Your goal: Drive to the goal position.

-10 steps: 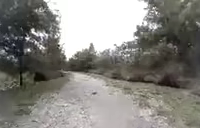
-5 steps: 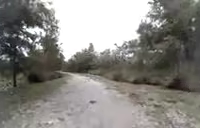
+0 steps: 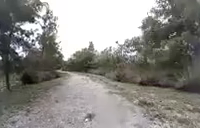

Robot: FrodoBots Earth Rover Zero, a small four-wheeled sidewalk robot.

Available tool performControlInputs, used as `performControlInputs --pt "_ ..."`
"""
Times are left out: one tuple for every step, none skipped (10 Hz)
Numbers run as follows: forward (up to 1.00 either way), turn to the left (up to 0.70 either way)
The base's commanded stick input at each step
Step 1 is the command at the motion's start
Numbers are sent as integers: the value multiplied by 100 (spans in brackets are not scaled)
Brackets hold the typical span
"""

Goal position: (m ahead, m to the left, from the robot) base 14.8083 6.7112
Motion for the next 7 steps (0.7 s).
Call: performControlInputs --pt "85 0" --pt "85 0" --pt "85 0" --pt "85 0" --pt "85 0" --pt "85 0" --pt "85 0"
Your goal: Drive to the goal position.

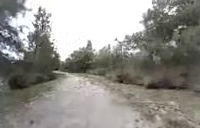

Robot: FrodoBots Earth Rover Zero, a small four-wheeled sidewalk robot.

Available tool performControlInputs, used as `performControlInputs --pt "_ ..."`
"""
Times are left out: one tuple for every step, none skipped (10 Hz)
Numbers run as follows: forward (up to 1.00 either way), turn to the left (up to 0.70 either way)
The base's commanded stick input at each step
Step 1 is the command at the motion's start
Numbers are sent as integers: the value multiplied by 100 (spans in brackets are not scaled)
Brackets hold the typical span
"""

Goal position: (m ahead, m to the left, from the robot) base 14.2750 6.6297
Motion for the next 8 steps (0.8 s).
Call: performControlInputs --pt "85 0" --pt "85 0" --pt "85 0" --pt "85 0" --pt "85 0" --pt "85 0" --pt "85 34" --pt "85 34"
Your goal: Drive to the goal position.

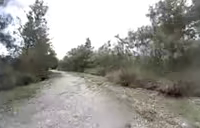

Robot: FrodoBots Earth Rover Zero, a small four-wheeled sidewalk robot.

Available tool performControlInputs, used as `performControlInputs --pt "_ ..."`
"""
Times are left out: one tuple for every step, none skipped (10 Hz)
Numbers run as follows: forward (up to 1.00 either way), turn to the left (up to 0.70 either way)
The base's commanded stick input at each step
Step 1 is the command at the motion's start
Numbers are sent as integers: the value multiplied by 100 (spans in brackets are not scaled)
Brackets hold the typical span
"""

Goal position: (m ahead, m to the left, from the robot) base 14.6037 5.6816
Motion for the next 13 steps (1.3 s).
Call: performControlInputs --pt "85 34" --pt "85 34" --pt "85 34" --pt "85 2" --pt "85 0" --pt "85 0" --pt "85 0" --pt "85 0" --pt "85 0" --pt "85 22" --pt "85 34" --pt "85 23" --pt "85 8"
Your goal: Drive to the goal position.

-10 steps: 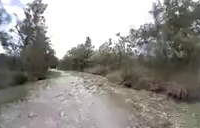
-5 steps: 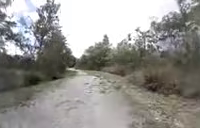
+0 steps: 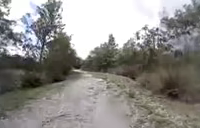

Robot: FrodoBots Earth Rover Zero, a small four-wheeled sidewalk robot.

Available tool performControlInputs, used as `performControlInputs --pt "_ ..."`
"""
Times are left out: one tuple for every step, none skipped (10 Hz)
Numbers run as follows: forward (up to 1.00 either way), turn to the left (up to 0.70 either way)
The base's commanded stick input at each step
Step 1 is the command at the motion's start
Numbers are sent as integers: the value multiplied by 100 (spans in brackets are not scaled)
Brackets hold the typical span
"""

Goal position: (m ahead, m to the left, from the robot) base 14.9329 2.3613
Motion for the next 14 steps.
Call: performControlInputs --pt "85 0" --pt "85 0" --pt "85 0" --pt "85 0" --pt "85 0" --pt "85 0" --pt "85 0" --pt "85 0" --pt "85 0" --pt "85 0" --pt "85 0" --pt "85 0" --pt "85 0" --pt "85 0"
